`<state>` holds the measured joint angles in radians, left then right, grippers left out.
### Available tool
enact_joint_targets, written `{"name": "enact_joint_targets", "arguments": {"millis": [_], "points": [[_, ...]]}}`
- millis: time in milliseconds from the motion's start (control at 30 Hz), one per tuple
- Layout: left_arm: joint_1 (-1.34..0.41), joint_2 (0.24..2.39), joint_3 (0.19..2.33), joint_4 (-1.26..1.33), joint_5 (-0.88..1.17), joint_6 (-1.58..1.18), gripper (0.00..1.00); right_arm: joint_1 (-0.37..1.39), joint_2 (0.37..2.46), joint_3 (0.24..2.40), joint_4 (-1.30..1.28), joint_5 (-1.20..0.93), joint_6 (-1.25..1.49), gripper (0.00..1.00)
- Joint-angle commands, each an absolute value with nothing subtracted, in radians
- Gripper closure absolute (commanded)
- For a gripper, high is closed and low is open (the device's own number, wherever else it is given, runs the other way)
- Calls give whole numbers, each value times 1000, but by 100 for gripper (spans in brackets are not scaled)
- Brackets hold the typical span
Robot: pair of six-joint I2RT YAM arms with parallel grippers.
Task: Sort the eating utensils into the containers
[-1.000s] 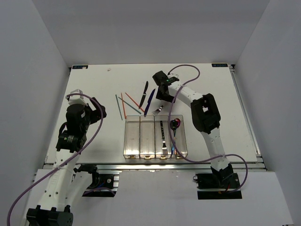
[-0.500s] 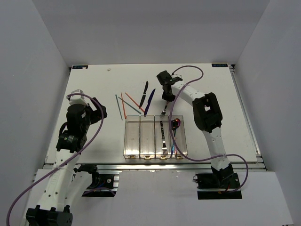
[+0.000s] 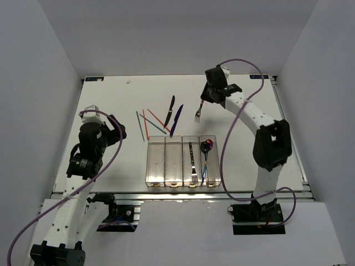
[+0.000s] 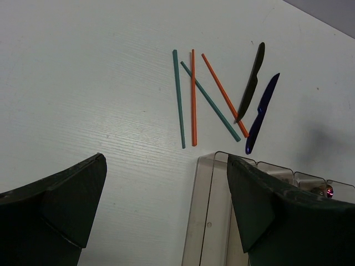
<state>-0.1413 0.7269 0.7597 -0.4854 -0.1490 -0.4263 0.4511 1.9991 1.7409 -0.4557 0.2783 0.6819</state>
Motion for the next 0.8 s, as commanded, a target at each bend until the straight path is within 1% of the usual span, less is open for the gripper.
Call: {"name": "enact_joint_targets", "arguments": {"millis": [0, 67, 100, 133, 167, 300, 500, 767], "points": [[-146, 727, 755, -476, -167, -420, 2, 552, 1810, 1593, -342, 277, 539, 100], [-144, 727, 753, -477, -172, -420, 2, 628, 1717, 1492, -330, 317, 485, 100], [-146, 729, 755, -477, -175, -420, 2, 655, 1680, 1367, -302, 331, 463, 100], [-144, 729, 753, -477, -176, -422, 2, 682, 1616, 1308, -249, 337, 448, 100], [-144, 730, 753, -477, -178, -422, 2, 730, 1588, 1192, -211, 337, 405, 100], [-146, 739, 752, -476, -169, -422, 2, 784, 1503, 1036, -109, 232, 356, 100], [-144, 738, 752, -477, -179, -423, 2, 837, 1456, 953, -115, 247, 379, 100], [-146, 742, 753, -480, -192, -425, 2, 882, 1421, 905, -140, 288, 523, 100]]}}
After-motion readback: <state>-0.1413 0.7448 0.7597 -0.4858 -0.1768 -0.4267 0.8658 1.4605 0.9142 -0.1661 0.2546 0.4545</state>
